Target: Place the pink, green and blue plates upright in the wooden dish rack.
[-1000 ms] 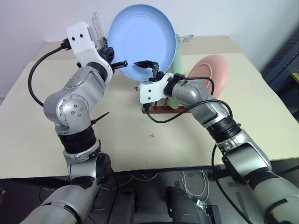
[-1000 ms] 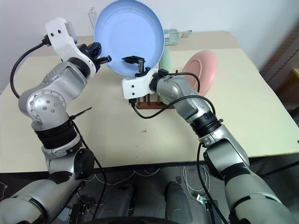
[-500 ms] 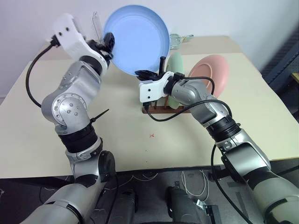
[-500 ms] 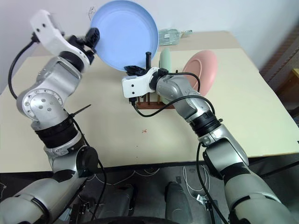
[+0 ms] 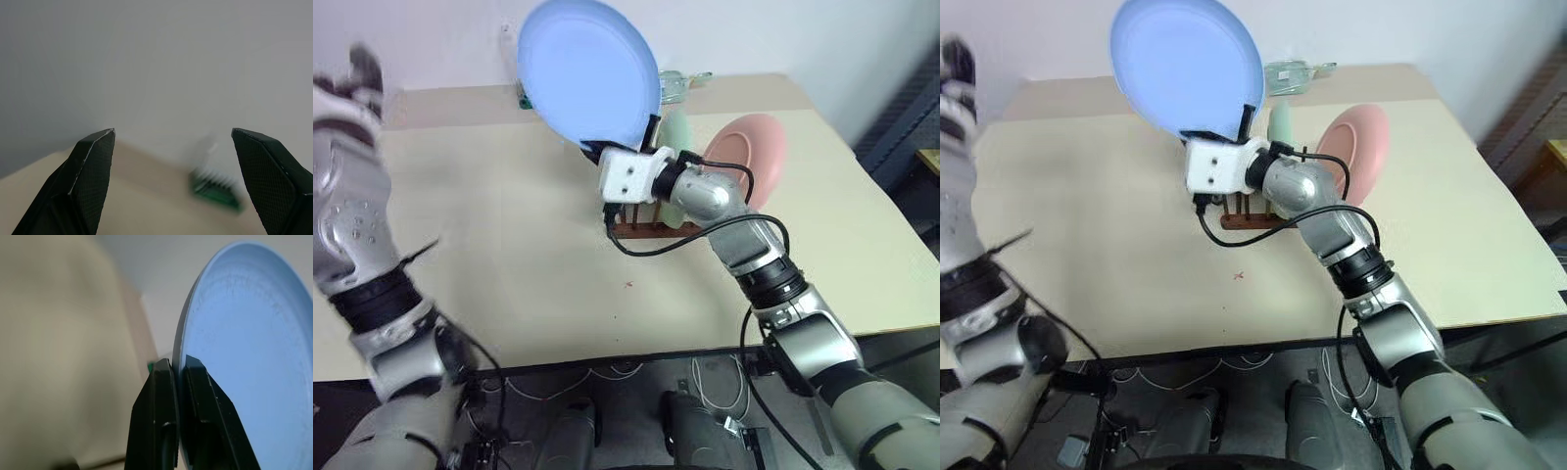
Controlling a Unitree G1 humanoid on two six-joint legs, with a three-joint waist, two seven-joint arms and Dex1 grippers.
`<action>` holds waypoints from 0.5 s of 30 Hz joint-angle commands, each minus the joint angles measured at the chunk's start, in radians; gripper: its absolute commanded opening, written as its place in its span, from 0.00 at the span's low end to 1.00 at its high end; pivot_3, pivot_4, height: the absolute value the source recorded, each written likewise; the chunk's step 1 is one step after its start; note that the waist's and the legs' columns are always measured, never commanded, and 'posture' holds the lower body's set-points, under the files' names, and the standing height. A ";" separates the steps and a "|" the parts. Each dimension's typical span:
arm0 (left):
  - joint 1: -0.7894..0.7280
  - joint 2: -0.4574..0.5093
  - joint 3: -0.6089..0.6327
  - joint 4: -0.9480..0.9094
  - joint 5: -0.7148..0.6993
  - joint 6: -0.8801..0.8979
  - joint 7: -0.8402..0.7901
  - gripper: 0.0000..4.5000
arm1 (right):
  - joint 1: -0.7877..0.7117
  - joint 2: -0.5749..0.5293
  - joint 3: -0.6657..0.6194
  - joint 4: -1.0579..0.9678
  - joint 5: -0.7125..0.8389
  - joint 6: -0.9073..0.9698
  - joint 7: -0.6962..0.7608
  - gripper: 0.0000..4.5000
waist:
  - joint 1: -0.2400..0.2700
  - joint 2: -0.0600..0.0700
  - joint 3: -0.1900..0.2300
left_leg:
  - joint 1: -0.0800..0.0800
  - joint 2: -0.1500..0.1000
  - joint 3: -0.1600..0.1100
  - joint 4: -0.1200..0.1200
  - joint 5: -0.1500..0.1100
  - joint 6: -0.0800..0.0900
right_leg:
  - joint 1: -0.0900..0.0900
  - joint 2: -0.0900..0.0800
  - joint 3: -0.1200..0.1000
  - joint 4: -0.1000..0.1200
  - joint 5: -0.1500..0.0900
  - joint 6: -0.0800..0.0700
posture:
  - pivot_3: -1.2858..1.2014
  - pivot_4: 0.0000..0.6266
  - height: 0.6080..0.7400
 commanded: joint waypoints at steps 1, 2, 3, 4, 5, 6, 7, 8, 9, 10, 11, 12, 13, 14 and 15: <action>0.140 0.020 -0.110 -0.006 0.058 -0.095 -0.159 0.87 | -0.005 0.057 -0.130 -0.206 0.257 0.213 0.033 0.00 | 0.001 0.000 0.000 | 0.000 0.000 -0.001 0.000 -0.001 0.002 | 0.000 0.000 0.000 0.000 0.000 0.000 | 0.52 0.24 1.00; 0.173 0.022 -0.136 -0.011 0.070 -0.116 -0.190 0.87 | 0.002 0.064 -0.146 -0.240 0.297 0.260 0.037 0.00 | 0.004 0.000 0.000 | -0.001 0.000 -0.001 0.000 -0.001 0.002 | 0.000 0.000 0.000 0.000 0.000 0.000 | 0.52 0.24 1.00; 0.209 0.021 -0.170 -0.031 0.077 -0.126 -0.224 0.87 | 0.007 0.070 -0.164 -0.275 0.345 0.315 0.040 0.00 | 0.007 -0.001 0.000 | -0.001 0.000 -0.002 0.001 -0.001 0.002 | 0.000 0.000 0.000 0.000 0.000 0.000 | 0.52 0.24 1.00; 0.255 0.021 -0.219 -0.056 0.092 -0.148 -0.270 0.87 | 0.014 0.081 -0.190 -0.317 0.414 0.390 0.037 0.00 | 0.008 -0.001 0.000 | -0.001 0.000 -0.002 0.001 -0.002 0.003 | 0.000 0.000 -0.001 0.000 0.000 0.000 | 0.52 0.24 1.00; 0.303 0.015 -0.266 -0.090 0.093 -0.172 -0.326 0.87 | 0.026 0.096 -0.219 -0.364 0.496 0.482 0.024 0.00 | 0.009 -0.001 0.000 | -0.001 0.000 -0.002 0.001 -0.002 0.003 | 0.000 0.000 -0.001 -0.001 0.000 0.000 | 0.52 0.24 1.00; 0.349 0.009 -0.309 -0.127 0.093 -0.199 -0.380 0.87 | 0.040 0.111 -0.245 -0.409 0.577 0.574 0.005 0.00 | 0.009 -0.001 0.000 | -0.001 0.000 -0.002 0.000 -0.002 0.003 | 0.000 0.000 -0.001 -0.001 0.000 -0.001 | 0.52 0.24 1.00; 0.386 0.002 -0.343 -0.161 0.086 -0.222 -0.427 0.87 | 0.055 0.123 -0.266 -0.449 0.650 0.661 -0.014 0.00 | 0.009 0.000 0.000 | -0.001 0.000 -0.002 0.000 -0.002 0.003 | 0.000 -0.001 -0.001 -0.001 0.000 -0.001 | 0.52 0.24 1.00; 0.416 -0.004 -0.370 -0.181 0.077 -0.233 -0.466 0.87 | 0.070 0.137 -0.282 -0.480 0.712 0.730 -0.037 0.00 | 0.009 0.000 0.000 | -0.001 0.000 -0.001 -0.001 -0.002 0.003 | 0.000 -0.001 0.000 -0.001 0.000 -0.001 | 0.52 0.24 1.00; 0.438 -0.008 -0.391 -0.190 0.076 -0.243 -0.491 0.87 | 0.080 0.159 -0.300 -0.497 0.757 0.780 -0.072 0.00 | 0.008 0.000 0.000 | -0.001 0.001 -0.001 -0.001 -0.002 0.003 | 0.000 -0.001 0.000 -0.001 0.000 -0.001 | 0.52 0.24 1.00; 0.454 -0.013 -0.407 -0.194 0.073 -0.244 -0.512 0.87 | 0.088 0.181 -0.318 -0.506 0.796 0.828 -0.115 0.00 | 0.007 0.000 0.000 | -0.001 0.001 -0.001 -0.001 -0.002 0.003 | -0.001 -0.001 0.000 -0.001 0.000 -0.001 | 0.52 0.24 1.00; 0.469 -0.015 -0.422 -0.201 0.067 -0.239 -0.534 0.87 | 0.094 0.203 -0.338 -0.511 0.830 0.868 -0.158 0.00 | 0.003 0.001 0.000 | -0.001 0.001 -0.001 -0.002 -0.002 0.003 | -0.001 -0.001 0.000 0.000 0.000 -0.002 | 0.52 0.24 1.00; 0.483 -0.015 -0.437 -0.208 0.067 -0.247 -0.558 0.87 | 0.098 0.224 -0.361 -0.510 0.866 0.905 -0.201 0.00 | 0.000 0.002 0.000 | -0.001 0.001 -0.001 -0.002 -0.002 0.003 | -0.002 -0.001 0.000 0.000 0.001 -0.002 | 0.52 0.24 1.00; 0.496 -0.016 -0.449 -0.210 0.065 -0.252 -0.582 0.87 | 0.100 0.241 -0.383 -0.506 0.898 0.935 -0.238 0.00 | -0.001 0.002 0.000 | 0.000 0.001 -0.001 -0.003 -0.002 0.003 | -0.002 0.000 0.000 0.000 0.001 -0.002 | 0.52 0.24 1.00; 0.506 -0.018 -0.458 -0.211 0.061 -0.252 -0.603 0.87 | 0.099 0.256 -0.405 -0.499 0.926 0.957 -0.272 0.00 | -0.001 0.003 0.000 | 0.000 0.002 -0.001 -0.003 -0.002 0.003 | -0.003 0.000 0.000 0.000 0.001 -0.002 | 0.52 0.24 1.00; 0.515 -0.019 -0.465 -0.213 0.063 -0.260 -0.620 0.87 | 0.095 0.270 -0.427 -0.489 0.952 0.975 -0.304 0.00 | 0.000 0.003 0.000 | 0.000 0.002 0.000 -0.003 -0.002 0.003 | -0.003 0.000 0.000 0.000 0.001 -0.002 | 0.52 0.24 1.00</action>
